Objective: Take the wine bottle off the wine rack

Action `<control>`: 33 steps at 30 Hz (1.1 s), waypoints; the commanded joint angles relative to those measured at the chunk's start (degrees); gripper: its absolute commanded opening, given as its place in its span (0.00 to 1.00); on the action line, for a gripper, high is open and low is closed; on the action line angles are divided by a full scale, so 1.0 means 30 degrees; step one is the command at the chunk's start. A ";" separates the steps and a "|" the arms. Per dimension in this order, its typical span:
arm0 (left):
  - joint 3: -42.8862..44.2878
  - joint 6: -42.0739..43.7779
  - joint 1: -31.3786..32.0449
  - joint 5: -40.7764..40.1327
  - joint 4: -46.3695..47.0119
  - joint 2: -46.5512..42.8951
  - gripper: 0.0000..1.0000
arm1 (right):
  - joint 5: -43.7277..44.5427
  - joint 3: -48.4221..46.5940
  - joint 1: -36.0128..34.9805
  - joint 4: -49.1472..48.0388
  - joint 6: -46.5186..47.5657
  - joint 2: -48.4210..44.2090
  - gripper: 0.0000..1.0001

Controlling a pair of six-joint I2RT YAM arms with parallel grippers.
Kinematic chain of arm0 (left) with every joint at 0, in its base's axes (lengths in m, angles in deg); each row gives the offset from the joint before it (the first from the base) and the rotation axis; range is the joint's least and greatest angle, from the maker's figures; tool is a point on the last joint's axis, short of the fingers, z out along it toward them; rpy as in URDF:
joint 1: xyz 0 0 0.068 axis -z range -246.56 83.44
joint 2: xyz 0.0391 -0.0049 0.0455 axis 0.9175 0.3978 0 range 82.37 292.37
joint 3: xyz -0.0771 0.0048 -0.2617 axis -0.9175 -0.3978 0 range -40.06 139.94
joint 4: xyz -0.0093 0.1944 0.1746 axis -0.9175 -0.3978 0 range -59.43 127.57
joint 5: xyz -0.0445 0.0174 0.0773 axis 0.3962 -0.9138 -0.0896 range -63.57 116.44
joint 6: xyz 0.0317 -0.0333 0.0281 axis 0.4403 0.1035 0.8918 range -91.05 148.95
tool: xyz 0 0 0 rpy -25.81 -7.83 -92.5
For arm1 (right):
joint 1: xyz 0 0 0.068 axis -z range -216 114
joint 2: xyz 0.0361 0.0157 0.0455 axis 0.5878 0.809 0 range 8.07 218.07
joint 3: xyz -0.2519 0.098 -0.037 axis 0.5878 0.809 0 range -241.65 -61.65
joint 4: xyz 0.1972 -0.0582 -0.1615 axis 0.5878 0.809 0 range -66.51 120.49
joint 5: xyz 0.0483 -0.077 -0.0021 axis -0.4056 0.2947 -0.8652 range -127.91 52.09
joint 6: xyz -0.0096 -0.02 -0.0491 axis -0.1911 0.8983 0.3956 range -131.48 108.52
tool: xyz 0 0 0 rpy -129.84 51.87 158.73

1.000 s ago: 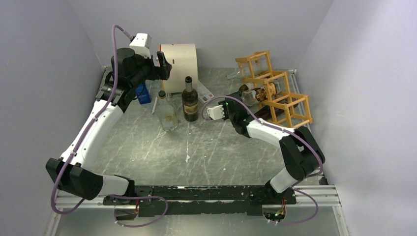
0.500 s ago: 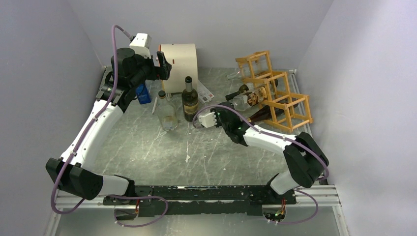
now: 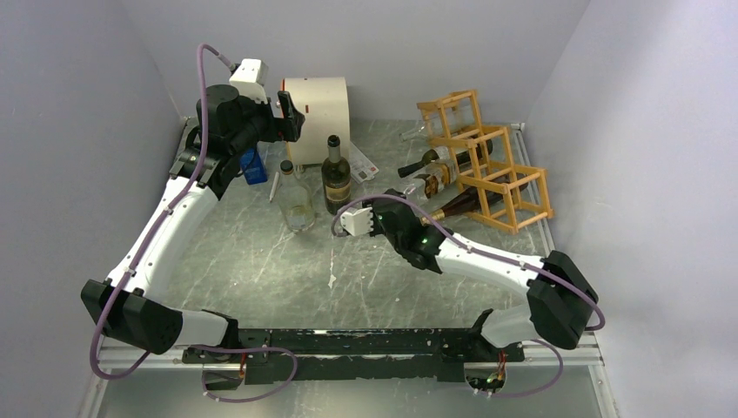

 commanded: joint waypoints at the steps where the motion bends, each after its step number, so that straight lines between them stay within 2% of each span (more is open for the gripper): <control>1: -0.0094 -0.0119 -0.0121 0.0668 0.0750 0.0106 0.95 | 0.0644 -0.0702 -0.0528 0.0620 -0.3062 -0.1167 0.00; 11: -0.0122 -0.0163 -0.0045 0.0673 0.0739 0.0165 0.95 | 0.0536 -0.1465 -0.1182 0.1229 -0.5650 -0.2476 0.00; 19: -0.0151 -0.0017 0.0062 0.0403 0.0728 0.0254 0.95 | -0.0485 -0.3032 -0.1394 0.2280 -0.9735 -0.2904 0.00; 26: -0.0122 0.0026 0.0070 0.0251 0.0692 0.0289 0.95 | -0.1077 -0.3843 -0.1416 0.1877 -1.4114 -0.3965 0.00; 30: -0.0150 0.0028 0.0054 0.0186 0.0702 0.0221 0.95 | -0.1183 -0.5025 -0.1389 0.1971 -1.8234 -0.3794 0.00; 33: -0.0151 0.0055 0.0040 0.0051 0.0686 0.0197 0.95 | -0.2397 -0.5909 -0.1400 0.2381 -2.0223 -0.3348 0.00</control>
